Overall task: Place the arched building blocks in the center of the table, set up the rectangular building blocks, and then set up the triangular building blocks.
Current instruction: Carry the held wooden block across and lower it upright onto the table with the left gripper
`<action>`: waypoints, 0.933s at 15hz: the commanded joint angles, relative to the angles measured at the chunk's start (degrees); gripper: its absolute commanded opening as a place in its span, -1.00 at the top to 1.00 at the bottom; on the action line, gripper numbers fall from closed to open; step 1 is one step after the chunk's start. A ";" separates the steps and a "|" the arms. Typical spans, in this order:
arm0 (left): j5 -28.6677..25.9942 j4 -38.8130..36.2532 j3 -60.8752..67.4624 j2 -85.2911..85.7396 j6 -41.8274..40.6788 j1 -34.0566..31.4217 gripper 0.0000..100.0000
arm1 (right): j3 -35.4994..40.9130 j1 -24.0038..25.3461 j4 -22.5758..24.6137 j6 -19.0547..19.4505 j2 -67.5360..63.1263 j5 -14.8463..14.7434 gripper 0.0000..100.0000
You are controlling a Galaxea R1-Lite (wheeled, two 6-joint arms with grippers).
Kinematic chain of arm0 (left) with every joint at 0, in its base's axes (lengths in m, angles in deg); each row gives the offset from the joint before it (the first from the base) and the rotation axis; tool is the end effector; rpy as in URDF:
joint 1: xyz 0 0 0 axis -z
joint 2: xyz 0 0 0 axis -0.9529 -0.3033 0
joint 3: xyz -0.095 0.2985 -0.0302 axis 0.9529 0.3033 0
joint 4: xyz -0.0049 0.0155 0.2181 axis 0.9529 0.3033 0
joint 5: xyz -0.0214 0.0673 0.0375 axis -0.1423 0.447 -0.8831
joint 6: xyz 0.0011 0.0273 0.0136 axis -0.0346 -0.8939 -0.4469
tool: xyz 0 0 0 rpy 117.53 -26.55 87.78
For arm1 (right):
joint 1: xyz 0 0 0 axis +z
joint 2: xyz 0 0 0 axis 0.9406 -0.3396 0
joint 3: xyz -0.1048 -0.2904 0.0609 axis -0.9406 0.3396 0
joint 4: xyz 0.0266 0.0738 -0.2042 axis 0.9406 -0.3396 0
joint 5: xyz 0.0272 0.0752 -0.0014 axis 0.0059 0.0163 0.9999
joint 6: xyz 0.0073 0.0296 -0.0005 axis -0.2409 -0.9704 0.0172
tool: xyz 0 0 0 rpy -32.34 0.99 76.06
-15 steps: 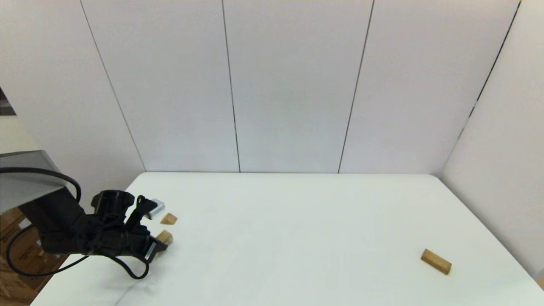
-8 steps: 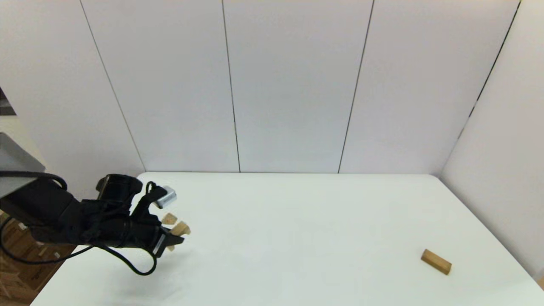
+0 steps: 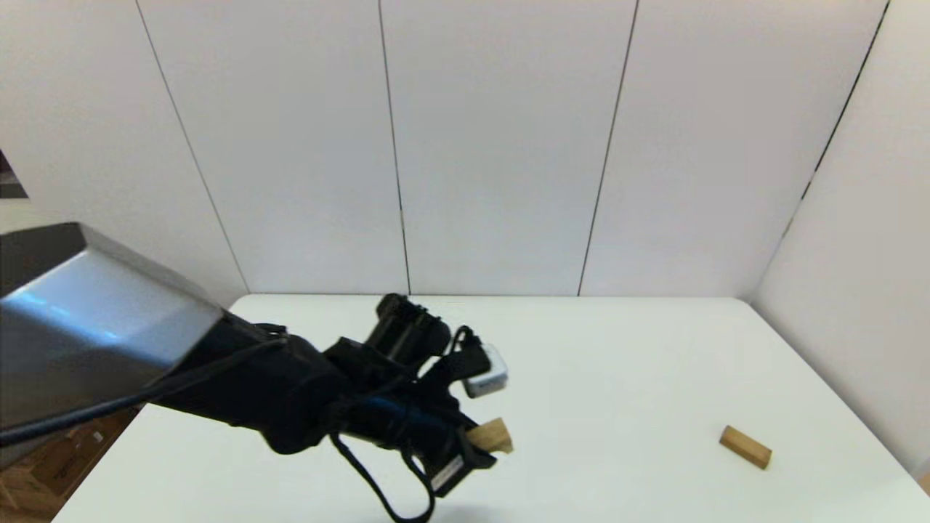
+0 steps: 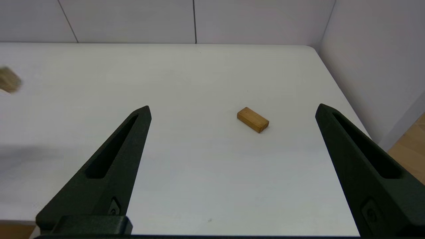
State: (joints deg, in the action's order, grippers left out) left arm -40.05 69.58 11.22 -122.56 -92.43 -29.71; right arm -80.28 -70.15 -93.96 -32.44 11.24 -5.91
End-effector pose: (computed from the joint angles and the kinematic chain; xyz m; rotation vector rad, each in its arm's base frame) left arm 0.2714 -0.2655 0.0566 0.4665 0.7301 -1.2160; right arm -0.0024 0.0000 0.0768 0.0000 0.0599 0.0000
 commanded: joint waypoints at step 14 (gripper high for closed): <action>-3.32 6.86 -6.01 -14.78 -14.99 -0.18 1.00 | -0.01 0.00 -0.02 0.00 -0.07 0.00 -1.00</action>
State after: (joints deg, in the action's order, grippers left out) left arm -42.72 77.36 4.33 -136.72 -107.22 -29.70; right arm -80.28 -70.15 -93.96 -32.44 11.24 -5.93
